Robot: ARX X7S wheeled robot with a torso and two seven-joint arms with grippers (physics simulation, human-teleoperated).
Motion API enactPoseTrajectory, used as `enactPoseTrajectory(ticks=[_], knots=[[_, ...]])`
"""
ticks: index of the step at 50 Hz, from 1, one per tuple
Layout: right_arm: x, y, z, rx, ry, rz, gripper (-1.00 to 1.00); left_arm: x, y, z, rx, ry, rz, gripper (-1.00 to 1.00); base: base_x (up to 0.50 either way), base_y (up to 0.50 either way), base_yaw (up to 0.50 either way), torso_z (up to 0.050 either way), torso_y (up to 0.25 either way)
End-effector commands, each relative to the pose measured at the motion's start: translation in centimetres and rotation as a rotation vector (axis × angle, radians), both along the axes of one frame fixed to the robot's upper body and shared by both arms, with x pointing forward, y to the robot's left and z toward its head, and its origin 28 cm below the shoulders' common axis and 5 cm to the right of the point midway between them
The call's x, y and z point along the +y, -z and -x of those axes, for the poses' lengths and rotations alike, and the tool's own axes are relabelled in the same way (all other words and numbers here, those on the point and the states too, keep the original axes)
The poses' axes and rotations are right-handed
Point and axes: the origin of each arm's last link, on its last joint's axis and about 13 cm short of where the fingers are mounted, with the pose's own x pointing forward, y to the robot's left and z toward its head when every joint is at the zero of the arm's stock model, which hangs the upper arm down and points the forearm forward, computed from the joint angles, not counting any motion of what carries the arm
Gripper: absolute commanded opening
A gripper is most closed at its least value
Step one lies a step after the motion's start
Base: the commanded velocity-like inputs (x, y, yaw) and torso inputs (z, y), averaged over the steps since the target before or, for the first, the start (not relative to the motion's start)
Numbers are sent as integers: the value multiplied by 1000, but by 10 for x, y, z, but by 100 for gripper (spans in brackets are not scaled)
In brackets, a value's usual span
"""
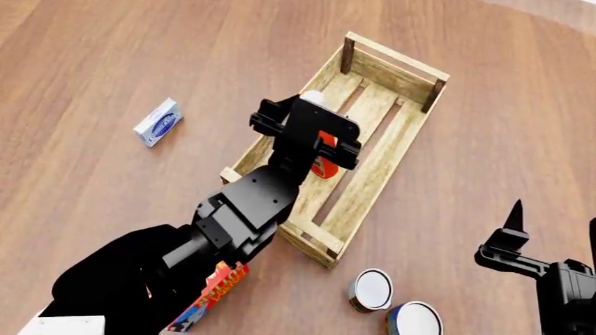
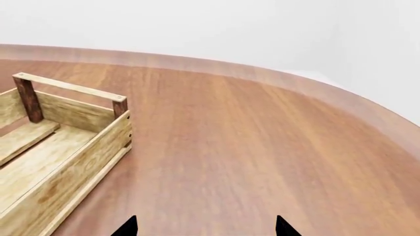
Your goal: Pick up the ketchup, and put it in the wooden tray.
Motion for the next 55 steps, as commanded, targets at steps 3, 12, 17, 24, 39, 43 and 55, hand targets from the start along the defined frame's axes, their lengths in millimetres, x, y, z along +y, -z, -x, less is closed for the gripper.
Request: enactPoseTrajectory(ticks=[3,12,17,24,39,43,55], knots=[[0,0,0,-5,-8,4,100,2,0,-1,-1,-8,7,100,0,0,0,0,0],[0,0,0,-15,-12,7,100,2,-2,-2,-8,3,12,100,0,0,0,0,0],[0,0,0,-22,-16,10,100,1,-6,-3,-18,8,18,100,0,0,0,0,0],[0,0,-1,-35,-20,15,100,-2,-15,-3,-38,24,36,100,0,0,0,0,0],[0,0,-1,-61,-25,25,100,-5,-33,-6,-78,47,55,100,0,0,0,0,0],[0,0,-1,-68,-29,26,100,-4,-38,-7,-88,50,56,100,0,0,0,0,0],[0,0,-2,-81,-42,31,100,-1,-47,-11,-111,49,54,100,0,0,0,0,0]])
